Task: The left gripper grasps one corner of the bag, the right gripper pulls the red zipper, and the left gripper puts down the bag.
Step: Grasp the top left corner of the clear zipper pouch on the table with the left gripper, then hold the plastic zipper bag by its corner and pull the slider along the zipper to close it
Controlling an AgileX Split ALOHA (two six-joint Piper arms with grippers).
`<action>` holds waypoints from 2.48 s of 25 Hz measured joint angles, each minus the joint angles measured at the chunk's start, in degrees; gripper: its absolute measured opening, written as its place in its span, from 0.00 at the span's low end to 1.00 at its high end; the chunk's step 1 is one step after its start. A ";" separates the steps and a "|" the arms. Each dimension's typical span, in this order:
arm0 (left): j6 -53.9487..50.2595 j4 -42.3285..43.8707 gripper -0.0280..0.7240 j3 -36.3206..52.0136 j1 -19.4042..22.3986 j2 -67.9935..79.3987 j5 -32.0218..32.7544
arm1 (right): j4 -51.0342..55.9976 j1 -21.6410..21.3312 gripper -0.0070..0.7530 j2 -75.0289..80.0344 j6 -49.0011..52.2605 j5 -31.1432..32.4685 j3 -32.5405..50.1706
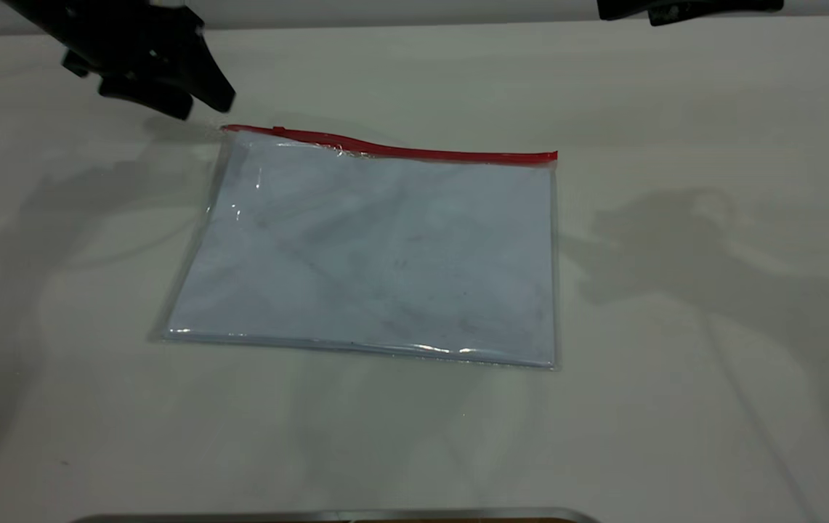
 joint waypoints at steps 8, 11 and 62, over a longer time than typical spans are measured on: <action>0.05 0.00 0.82 -9.43 0.02 9.60 4.02 | 0.12 0.00 0.74 0.07 -0.02 0.00 -0.23; 1.14 -0.05 0.82 -11.41 0.02 12.04 5.28 | 0.14 0.00 0.74 0.07 -0.02 0.00 -0.23; 71.13 -18.17 0.11 -12.39 -4.60 9.76 24.83 | 5.93 12.24 0.74 37.88 -4.54 14.03 -39.23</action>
